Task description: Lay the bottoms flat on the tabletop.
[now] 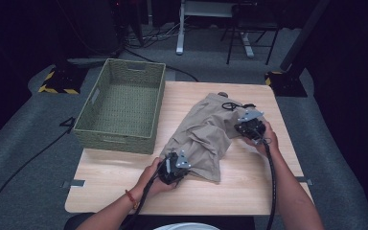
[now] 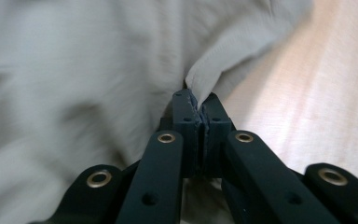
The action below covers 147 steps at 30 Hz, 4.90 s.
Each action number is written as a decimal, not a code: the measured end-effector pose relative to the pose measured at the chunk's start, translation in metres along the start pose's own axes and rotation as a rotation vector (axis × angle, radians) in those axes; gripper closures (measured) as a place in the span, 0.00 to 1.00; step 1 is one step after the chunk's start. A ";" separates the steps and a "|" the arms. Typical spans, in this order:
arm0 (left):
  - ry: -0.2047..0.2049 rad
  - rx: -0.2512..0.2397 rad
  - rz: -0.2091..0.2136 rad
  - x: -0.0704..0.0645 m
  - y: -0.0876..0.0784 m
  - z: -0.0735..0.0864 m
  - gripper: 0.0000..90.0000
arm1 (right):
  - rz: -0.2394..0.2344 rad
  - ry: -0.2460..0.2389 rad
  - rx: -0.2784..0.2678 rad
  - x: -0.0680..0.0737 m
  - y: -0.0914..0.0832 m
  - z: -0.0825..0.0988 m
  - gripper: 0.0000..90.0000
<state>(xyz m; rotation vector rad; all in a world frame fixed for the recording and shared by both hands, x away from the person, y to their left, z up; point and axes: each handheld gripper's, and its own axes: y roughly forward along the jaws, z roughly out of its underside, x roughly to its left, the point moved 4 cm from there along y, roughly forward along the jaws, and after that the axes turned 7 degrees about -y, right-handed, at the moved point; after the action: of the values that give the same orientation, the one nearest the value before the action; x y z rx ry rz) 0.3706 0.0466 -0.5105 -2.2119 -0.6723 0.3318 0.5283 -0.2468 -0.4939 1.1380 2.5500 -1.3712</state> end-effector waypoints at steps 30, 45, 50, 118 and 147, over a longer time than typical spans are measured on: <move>-0.170 -0.139 -0.260 0.060 -0.082 0.050 0.98 | -0.246 0.012 -0.005 0.029 0.030 -0.015 0.73; -0.192 -0.119 -0.313 0.070 -0.091 0.060 0.98 | -0.199 -0.004 -0.074 -0.003 -0.034 -0.019 0.96; -0.203 -0.100 -0.356 0.075 -0.094 0.065 0.98 | -0.115 0.041 -0.126 -0.033 -0.090 -0.021 0.97; 0.156 0.086 0.117 -0.010 0.016 -0.007 0.56 | 0.014 0.038 -0.216 -0.018 -0.095 -0.043 0.98; 0.106 -0.015 0.146 -0.020 -0.001 -0.010 0.44 | -0.270 -0.076 -0.286 0.093 -0.112 -0.045 0.55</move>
<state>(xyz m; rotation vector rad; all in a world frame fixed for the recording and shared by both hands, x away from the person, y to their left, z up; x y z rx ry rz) 0.3578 0.0297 -0.5034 -2.2804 -0.4583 0.2811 0.4054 -0.1980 -0.4195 0.7045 2.8031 -1.0162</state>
